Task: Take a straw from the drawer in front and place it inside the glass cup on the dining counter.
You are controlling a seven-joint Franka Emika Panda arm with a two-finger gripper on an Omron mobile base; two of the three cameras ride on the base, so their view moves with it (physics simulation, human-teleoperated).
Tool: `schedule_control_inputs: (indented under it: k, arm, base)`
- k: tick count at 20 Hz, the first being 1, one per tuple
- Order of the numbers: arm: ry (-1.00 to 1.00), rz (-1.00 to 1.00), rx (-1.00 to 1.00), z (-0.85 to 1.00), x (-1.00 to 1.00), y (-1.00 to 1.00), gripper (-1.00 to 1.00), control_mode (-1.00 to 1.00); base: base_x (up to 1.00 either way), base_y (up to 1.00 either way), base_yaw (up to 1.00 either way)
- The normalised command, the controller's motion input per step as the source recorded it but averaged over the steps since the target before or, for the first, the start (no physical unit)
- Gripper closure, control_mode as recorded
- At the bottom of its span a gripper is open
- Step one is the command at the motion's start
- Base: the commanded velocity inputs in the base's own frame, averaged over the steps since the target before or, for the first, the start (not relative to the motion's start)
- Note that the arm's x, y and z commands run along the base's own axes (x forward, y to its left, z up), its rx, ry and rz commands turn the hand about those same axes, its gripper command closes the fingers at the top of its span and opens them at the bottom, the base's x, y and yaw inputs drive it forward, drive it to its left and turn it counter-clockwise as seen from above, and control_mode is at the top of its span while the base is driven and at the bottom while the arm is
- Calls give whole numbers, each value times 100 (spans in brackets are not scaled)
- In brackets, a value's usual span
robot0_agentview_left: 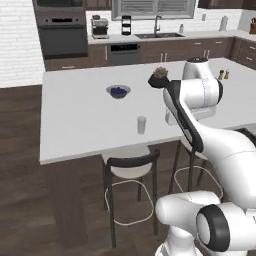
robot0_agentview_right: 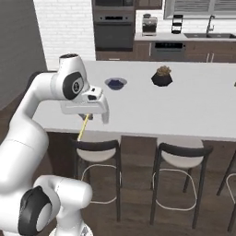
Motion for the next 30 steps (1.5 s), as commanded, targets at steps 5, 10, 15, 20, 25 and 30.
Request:
schedule_control_inputs:
  k: [5, 10, 15, 20, 25, 30]
  arm:
    - [0, 0, 0, 0, 0, 0, 100, 100]
    - [0, 0, 0, 0, 0, 0, 100, 100]
    - [0, 0, 0, 0, 0, 0, 100, 100]
    - [-10, 20, 13, 17, 8, 0, 100, -100]
    - [-28, 40, 27, 34, -3, -7, 100, -100]
    - [-32, 45, 29, 19, -8, -3, 100, -100]
  base:
    - [97, 32, -13]
    - [100, 18, -2]
    - [92, 8, 9]
    - [26, 0, 11]
    - [0, 0, 0]
    - [0, 0, 0]
